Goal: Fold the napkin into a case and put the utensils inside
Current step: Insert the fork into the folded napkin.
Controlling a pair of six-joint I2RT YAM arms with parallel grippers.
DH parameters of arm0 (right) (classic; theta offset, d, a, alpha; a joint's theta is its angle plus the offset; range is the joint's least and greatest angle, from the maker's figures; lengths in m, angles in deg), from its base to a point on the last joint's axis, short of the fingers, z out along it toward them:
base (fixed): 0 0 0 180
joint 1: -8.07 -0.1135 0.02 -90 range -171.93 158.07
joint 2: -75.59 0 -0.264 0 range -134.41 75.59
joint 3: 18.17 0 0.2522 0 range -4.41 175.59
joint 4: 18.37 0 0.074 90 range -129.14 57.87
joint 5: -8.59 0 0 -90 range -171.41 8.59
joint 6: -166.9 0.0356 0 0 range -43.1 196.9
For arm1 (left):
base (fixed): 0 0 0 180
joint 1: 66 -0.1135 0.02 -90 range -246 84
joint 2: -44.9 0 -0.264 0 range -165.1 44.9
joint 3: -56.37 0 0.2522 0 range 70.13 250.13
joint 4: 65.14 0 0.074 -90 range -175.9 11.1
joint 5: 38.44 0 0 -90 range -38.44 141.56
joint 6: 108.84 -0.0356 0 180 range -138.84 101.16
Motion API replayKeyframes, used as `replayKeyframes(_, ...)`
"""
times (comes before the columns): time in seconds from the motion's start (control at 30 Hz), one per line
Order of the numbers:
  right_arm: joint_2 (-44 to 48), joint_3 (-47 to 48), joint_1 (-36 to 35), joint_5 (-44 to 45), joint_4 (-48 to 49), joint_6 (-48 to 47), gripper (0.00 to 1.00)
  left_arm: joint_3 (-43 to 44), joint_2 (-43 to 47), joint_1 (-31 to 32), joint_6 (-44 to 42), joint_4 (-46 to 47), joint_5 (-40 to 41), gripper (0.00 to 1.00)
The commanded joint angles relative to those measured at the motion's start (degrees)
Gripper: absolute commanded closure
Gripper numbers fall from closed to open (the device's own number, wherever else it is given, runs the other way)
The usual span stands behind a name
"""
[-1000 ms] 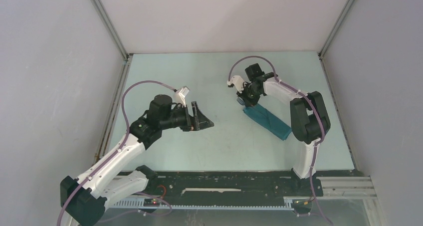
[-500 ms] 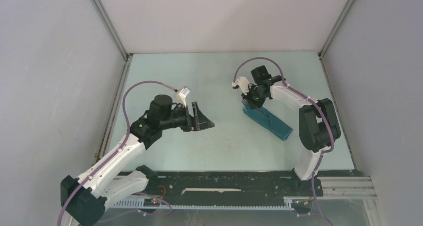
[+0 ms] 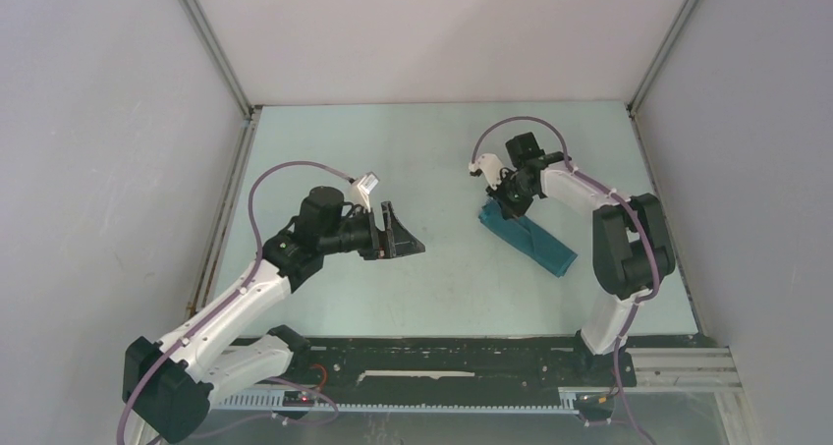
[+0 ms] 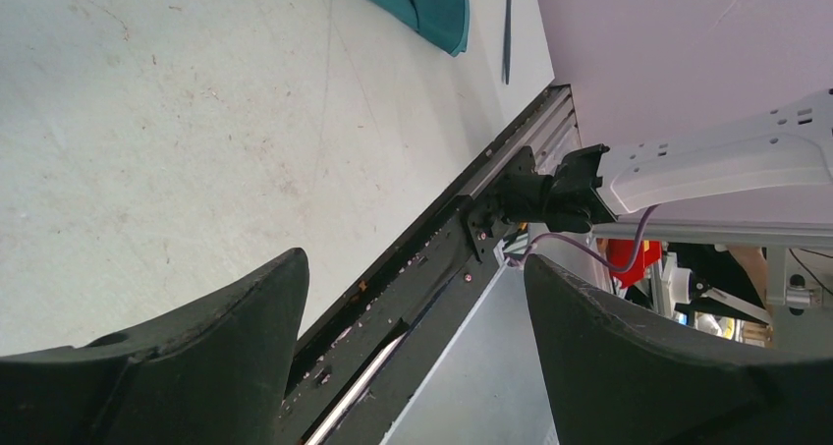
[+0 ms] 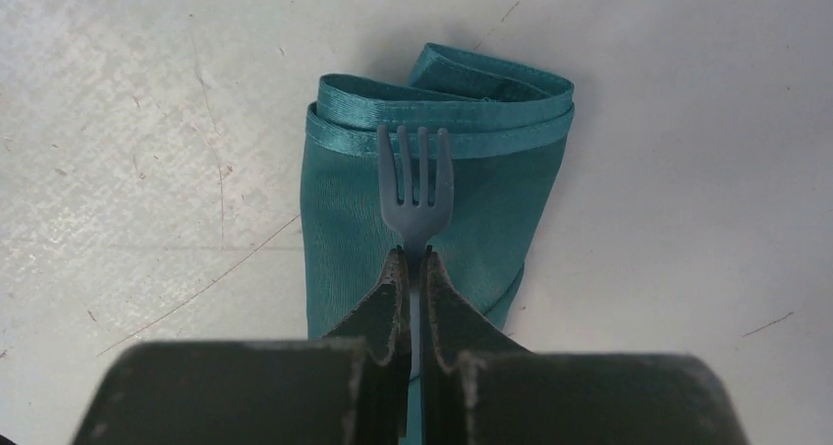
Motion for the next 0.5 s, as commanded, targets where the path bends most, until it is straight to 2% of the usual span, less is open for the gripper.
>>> replayKeyframes(0.0, 2.57, -1.07, 0.83, 0.66, 0.35, 0.57, 1.0, 0.21, 0.15, -0.33, 0.25, 2.08, -1.87, 0.13)
replayKeyframes(0.47, 4.12, -3.93, 1.4, 6.57, 1.46, 1.09, 1.0, -0.43, 0.99, -0.41, 0.34, 2.08, -2.33, 0.13)
